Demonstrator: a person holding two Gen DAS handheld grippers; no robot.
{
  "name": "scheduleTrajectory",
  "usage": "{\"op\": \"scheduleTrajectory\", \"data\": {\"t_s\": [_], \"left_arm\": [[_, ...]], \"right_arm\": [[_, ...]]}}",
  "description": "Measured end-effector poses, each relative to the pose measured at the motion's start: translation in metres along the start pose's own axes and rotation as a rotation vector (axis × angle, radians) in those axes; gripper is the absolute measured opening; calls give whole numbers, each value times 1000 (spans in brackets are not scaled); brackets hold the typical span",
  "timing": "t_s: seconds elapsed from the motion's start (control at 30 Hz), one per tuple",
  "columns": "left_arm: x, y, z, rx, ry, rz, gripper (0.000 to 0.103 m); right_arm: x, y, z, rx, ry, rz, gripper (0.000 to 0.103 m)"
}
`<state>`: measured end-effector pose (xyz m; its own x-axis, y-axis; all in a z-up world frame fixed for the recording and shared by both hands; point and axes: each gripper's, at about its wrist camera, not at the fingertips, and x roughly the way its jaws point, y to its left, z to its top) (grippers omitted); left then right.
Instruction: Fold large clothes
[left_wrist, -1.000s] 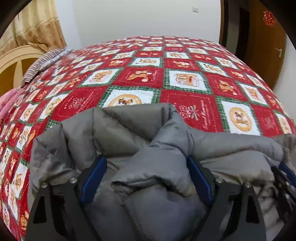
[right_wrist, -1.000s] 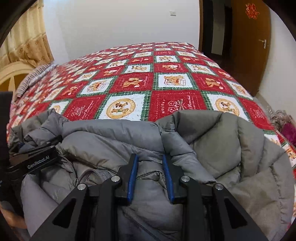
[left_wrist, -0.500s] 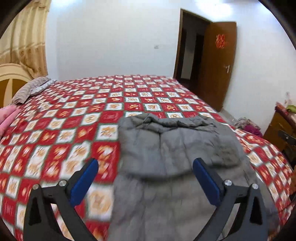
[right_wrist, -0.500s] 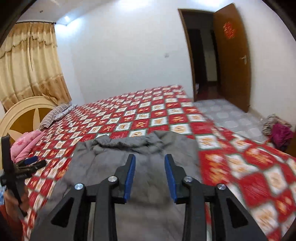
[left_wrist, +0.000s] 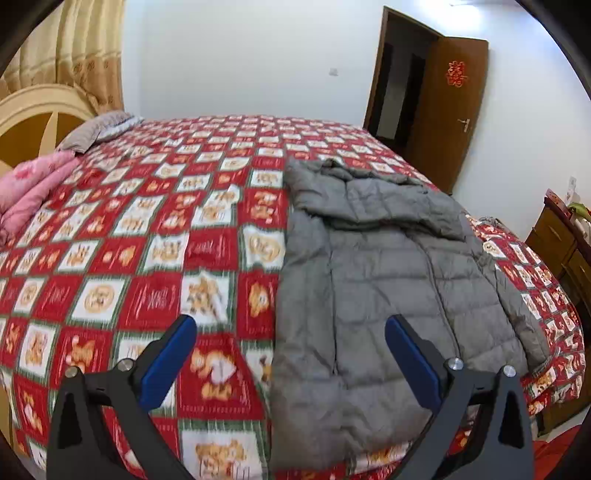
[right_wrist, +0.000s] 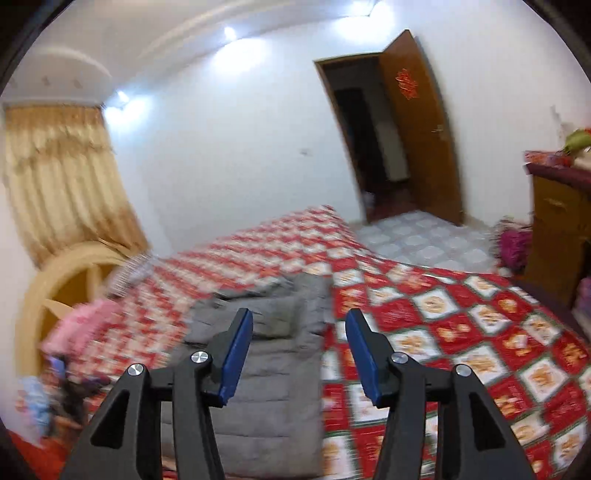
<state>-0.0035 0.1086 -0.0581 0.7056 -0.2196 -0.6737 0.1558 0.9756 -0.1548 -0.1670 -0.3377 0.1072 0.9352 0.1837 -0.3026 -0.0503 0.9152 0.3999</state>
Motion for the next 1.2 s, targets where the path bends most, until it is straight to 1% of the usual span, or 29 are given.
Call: {"op": "scheduleTrajectory", "data": {"t_s": [0.07,0.1,0.13,0.17,0.2,0.23,0.3,0.33,0.37,0.43,0.53,0.6,0.63,0.67,0.73,0.77,0.8,0.83,0.87,0.9,0.93,0.97,1.0,1.03,1.1,1.13,1.2], "left_arm": [[-2,3,-10,-5,9,-9,103],[-3,4,-15,-4,12,-13,103],[3,2,-21,-4,21,-12,103],[3,3,-27,-3,26,-11,103],[10,2,-34,-4,41,-8,103],[16,1,-40,-7,58,-7,103],[28,0,-50,-17,99,-18,103],[33,-1,-54,-23,112,-26,103],[37,-3,-57,-29,121,-32,103],[46,-6,-63,-39,142,-44,103],[61,-10,-72,-38,188,-42,103],[68,-10,-79,-43,215,-35,103],[73,-9,-83,-57,233,-37,103],[74,-9,-86,-70,233,-35,102],[69,-11,-89,-69,192,-43,100],[68,-12,-89,-59,183,-51,90],[69,-14,-90,-46,182,-38,81],[69,-15,-90,-33,180,-24,77],[69,-16,-90,-24,175,-18,67],[67,-16,-90,-24,163,-23,52],[67,-15,-89,-37,165,-56,42],[68,-15,-88,-51,172,-84,31],[68,-15,-88,-65,178,-108,26],[66,-18,-88,-62,178,-117,24],[63,-21,-87,-48,171,-123,17],[59,-23,-86,-47,164,-135,16],[48,-24,-79,-67,135,-184,14]], "right_arm": [[-2,7,-3,-7,30,81,55],[1,10,-6,-25,53,75,61],[11,13,-15,-55,96,26,71],[21,14,-23,-68,130,-14,74],[35,13,-36,-77,179,-54,75],[57,7,-56,-71,250,-88,75],[90,-7,-94,-26,368,-122,75],[103,-13,-107,-9,409,-135,75],[121,-21,-129,11,467,-159,75],[145,-32,-161,8,534,-206,75],[166,-36,-195,-59,615,-244,75],[164,-26,-200,-153,592,-259,75],[166,-19,-203,-194,613,-248,74],[166,-17,-206,-213,625,-252,72],[165,-10,-208,-258,633,-283,66],[165,-9,-209,-271,633,-289,65],[164,-9,-208,-272,631,-287,65],[165,-9,-208,-270,629,-285,65],[166,-9,-208,-272,625,-286,65],[168,-9,-207,-277,623,-292,65],[170,-9,-207,-287,618,-302,64],[174,-7,-207,-297,616,-314,62],[178,-5,-207,-327,613,-343,46],[182,-3,-207,-344,618,-352,35],[183,-4,-203,-314,620,-328,21],[182,-6,-201,-288,622,-303,12],[174,-11,-195,-191,616,-242,10]]}}
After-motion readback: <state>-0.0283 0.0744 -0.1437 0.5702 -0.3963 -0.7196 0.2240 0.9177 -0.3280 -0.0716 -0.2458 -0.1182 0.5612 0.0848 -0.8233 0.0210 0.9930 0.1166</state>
